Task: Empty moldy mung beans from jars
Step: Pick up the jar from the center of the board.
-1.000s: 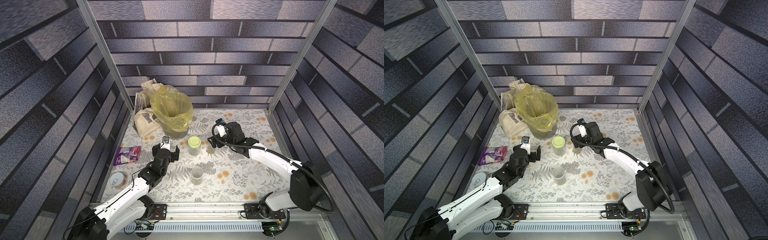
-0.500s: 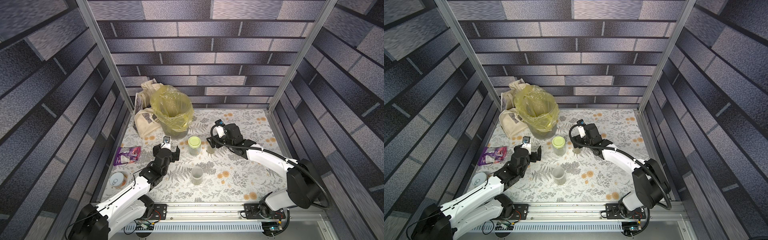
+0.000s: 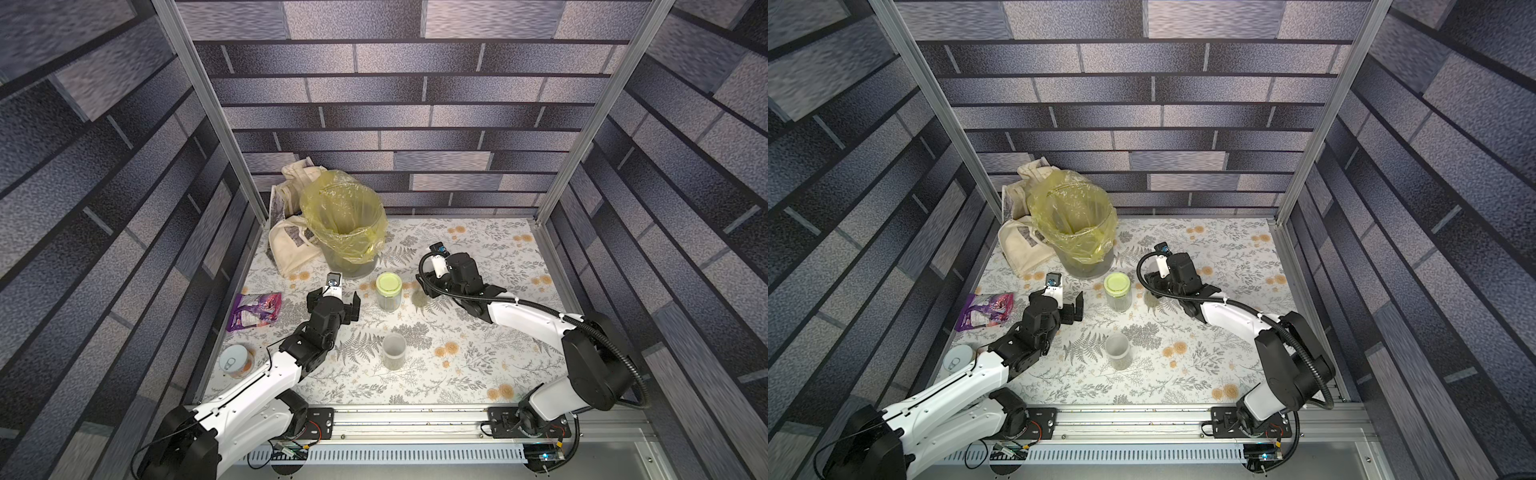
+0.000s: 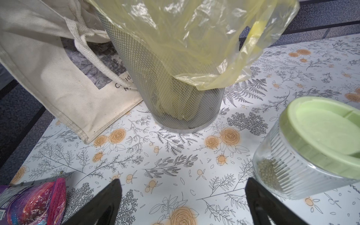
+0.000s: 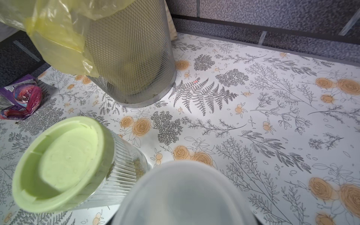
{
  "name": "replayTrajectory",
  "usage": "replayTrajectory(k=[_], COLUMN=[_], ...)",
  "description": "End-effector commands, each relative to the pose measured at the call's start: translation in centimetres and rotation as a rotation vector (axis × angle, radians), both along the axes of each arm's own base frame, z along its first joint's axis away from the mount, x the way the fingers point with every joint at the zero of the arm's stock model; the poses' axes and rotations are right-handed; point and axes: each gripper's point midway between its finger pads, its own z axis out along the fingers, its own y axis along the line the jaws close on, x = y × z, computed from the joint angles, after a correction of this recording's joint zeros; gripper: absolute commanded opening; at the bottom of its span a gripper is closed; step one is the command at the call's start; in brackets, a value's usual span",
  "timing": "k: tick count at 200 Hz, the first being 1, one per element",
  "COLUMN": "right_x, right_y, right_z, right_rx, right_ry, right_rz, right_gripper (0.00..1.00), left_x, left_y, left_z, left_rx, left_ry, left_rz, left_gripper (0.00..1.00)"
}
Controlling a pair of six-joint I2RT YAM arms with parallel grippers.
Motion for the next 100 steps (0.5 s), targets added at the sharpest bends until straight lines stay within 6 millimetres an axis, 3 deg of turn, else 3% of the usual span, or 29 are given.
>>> replayTrajectory(k=[1,32,100], right_x=[0.1,-0.6,-3.3], right_y=[-1.0,-2.0,-2.3], right_z=[1.6,3.7,10.7], right_rx=[0.033,0.064,0.178], right_ry=[-0.058,-0.104,-0.11], right_rz=[-0.071,-0.098,-0.049], right_gripper=[0.51,0.5,0.49], left_x=[-0.1,0.0,-1.4], left_y=[-0.3,-1.2,-7.4], left_z=[0.0,0.4,5.0], left_rx=[-0.017,-0.03,-0.139], left_ry=[-0.008,0.0,-0.066], left_rz=[-0.013,-0.057,-0.361], left_gripper=[1.0,1.0,1.0])
